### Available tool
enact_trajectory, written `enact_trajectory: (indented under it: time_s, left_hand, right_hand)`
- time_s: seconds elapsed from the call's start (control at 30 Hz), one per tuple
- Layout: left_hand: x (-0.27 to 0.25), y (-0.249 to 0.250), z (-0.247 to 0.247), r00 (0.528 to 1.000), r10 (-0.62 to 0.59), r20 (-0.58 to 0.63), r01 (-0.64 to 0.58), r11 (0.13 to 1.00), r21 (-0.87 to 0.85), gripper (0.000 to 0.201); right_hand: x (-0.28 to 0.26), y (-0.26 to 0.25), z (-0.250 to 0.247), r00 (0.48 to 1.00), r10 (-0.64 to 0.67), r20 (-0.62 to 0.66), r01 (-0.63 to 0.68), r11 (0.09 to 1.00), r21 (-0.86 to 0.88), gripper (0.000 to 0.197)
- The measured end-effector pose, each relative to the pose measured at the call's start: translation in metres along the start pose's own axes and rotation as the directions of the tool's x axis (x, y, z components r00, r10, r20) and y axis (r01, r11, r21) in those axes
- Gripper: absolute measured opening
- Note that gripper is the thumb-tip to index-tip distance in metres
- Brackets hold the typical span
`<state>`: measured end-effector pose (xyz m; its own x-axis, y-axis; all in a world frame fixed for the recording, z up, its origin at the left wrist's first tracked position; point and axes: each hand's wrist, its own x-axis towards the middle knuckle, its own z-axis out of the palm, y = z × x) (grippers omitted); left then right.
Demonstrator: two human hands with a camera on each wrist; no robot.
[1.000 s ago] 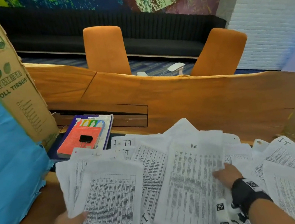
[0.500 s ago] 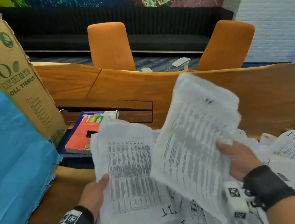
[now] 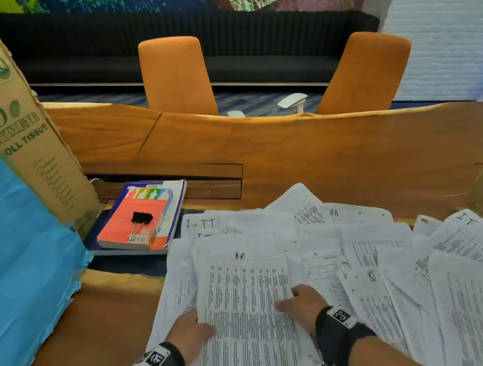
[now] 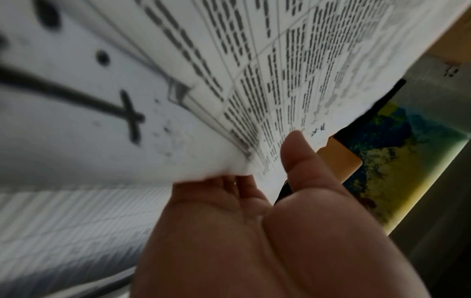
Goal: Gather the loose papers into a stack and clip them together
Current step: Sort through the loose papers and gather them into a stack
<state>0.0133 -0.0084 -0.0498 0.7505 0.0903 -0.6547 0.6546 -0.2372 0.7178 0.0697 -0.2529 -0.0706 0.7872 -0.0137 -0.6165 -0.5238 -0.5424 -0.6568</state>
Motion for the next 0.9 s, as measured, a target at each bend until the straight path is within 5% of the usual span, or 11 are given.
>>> enact_trajectory:
  time_s: [0.17,0.27,0.3,0.43,0.6,0.7,0.8,0.9]
  left_hand:
    - [-0.026,0.009,0.009,0.982,0.159,0.104,-0.122,0.948,-0.292,0.029]
    - [-0.033,0.028,0.008,0.956,0.253,0.148,-0.188,0.916,-0.353,0.034]
    - [-0.032,0.034,0.007,0.949,0.282,0.138,-0.226,0.92,-0.32,0.037]
    - [-0.024,0.055,0.01,0.943,0.282,0.174,-0.256,0.954,-0.159,0.046]
    - [-0.008,0.041,0.024,0.98,0.129,0.15,-0.066,0.928,-0.366,0.051]
    - [-0.01,0.033,0.034,0.986,0.069,0.152,-0.018,0.95,-0.312,0.036]
    - [-0.011,0.044,0.038,0.983,0.162,0.085,-0.15,0.98,-0.134,0.022]
    - [-0.012,0.069,0.036,0.957,0.286,-0.044,-0.29,0.947,-0.138,0.019]
  right_hand:
    - [-0.013,0.017,-0.021,0.989,-0.092,0.112,0.045,0.931,0.363,0.049]
    - [-0.015,0.013,-0.046,0.979,-0.169,0.114,0.087,0.854,0.513,0.1]
    - [-0.021,0.005,-0.056,0.974,-0.201,0.105,0.122,0.854,0.506,0.1]
    - [-0.032,-0.013,-0.088,0.976,-0.216,0.038,0.187,0.911,0.368,0.029]
    - [-0.043,0.009,-0.084,0.982,-0.169,0.09,0.109,0.881,0.461,0.052]
    - [-0.05,0.015,-0.081,0.972,-0.212,0.099,0.147,0.883,0.445,0.013]
    - [-0.049,0.008,-0.084,0.959,-0.284,0.02,0.26,0.902,0.345,0.029]
    - [-0.054,-0.012,-0.1,0.916,-0.393,-0.078,0.394,0.847,0.357,0.029]
